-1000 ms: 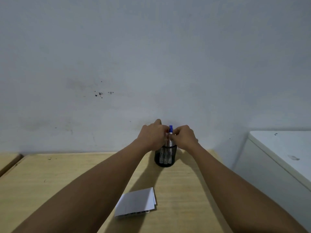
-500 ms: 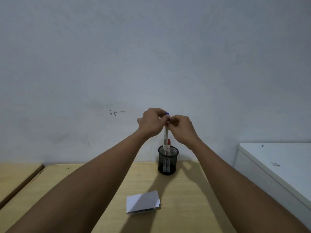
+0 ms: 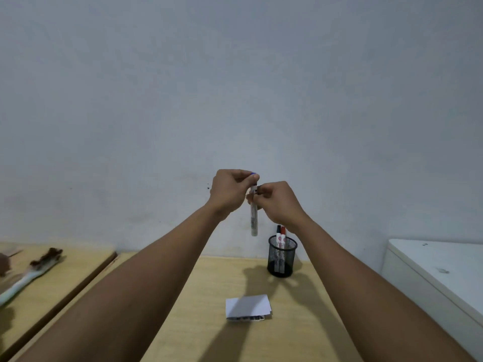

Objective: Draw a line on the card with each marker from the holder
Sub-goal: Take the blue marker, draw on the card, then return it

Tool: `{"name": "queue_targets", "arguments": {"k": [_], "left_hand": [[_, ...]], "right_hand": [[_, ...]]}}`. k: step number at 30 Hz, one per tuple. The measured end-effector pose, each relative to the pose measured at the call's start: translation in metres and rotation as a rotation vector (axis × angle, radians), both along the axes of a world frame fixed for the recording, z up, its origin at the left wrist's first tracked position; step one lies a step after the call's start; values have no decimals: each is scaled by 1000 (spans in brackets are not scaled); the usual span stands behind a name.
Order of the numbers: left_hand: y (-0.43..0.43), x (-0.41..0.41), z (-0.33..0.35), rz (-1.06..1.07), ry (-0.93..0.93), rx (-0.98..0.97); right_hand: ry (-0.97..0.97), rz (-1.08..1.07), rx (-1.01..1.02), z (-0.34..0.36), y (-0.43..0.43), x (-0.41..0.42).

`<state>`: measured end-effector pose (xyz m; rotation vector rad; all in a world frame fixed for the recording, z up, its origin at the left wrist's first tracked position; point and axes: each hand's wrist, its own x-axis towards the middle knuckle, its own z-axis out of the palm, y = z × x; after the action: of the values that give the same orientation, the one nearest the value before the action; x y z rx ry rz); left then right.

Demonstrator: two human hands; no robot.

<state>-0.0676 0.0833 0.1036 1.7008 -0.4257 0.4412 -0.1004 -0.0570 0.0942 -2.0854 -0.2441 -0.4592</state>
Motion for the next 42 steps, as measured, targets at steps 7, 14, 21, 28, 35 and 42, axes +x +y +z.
{"name": "queue_targets", "arguments": {"k": [7,14,21,28,35,42], "left_hand": [[9,5,-18,66,24,-53],[40,18,-113,324,98,352],[62,12,-206,318,215,702],[67,11,-232,294,277,763],[69,-9,-239,328,279,585],[63,-35,-247,309,214,735]], "right_hand": [[35,-94,12,-32,9,0],[100,-50,90,-95,-3,2],[218,14,242,-141,-12,-2],[430,137,468,-156,-13,-3],[279,116,407,-173,7,0],[319,131,227,-199,29,13]]}}
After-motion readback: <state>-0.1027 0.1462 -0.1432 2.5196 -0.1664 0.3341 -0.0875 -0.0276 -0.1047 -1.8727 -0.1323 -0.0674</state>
